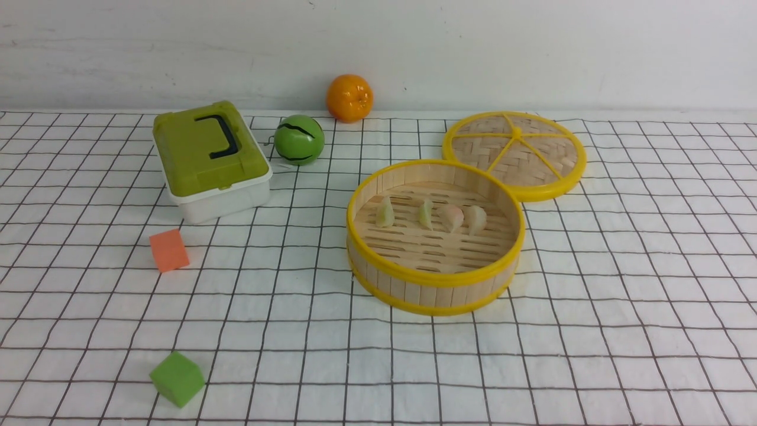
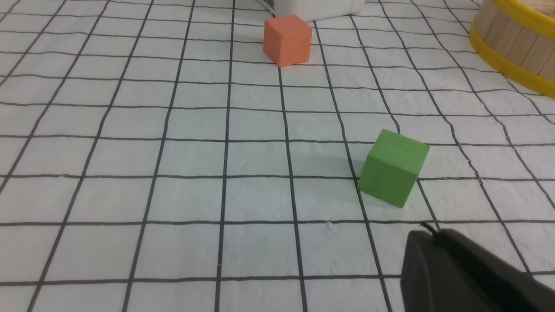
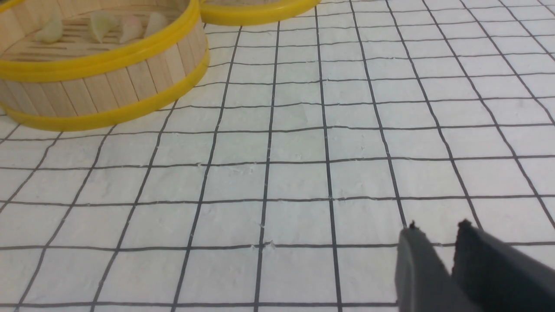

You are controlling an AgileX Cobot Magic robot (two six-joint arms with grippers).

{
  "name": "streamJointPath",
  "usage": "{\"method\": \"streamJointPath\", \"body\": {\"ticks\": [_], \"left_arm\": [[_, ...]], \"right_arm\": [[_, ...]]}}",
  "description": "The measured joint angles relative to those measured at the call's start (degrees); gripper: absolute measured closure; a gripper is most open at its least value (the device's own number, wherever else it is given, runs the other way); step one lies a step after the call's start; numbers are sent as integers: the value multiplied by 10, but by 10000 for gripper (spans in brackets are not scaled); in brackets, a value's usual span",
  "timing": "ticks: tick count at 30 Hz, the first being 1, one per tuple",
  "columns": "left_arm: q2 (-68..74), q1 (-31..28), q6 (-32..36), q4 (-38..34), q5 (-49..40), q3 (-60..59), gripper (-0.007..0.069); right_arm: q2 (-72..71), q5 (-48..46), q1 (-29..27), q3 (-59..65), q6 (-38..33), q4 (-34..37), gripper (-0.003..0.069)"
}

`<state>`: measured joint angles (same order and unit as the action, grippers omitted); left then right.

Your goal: Put the dumplings into the steamer on the table with the white tablecloth.

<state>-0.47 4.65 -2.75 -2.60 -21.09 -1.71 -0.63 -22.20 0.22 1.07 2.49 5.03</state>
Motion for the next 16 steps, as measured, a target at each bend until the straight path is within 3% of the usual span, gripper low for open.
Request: {"method": "streamJointPath", "body": {"ticks": [16], "left_arm": [[0,0,0,0,0,0,622]], "right_arm": [[0,0,0,0,0,0,505]]}}
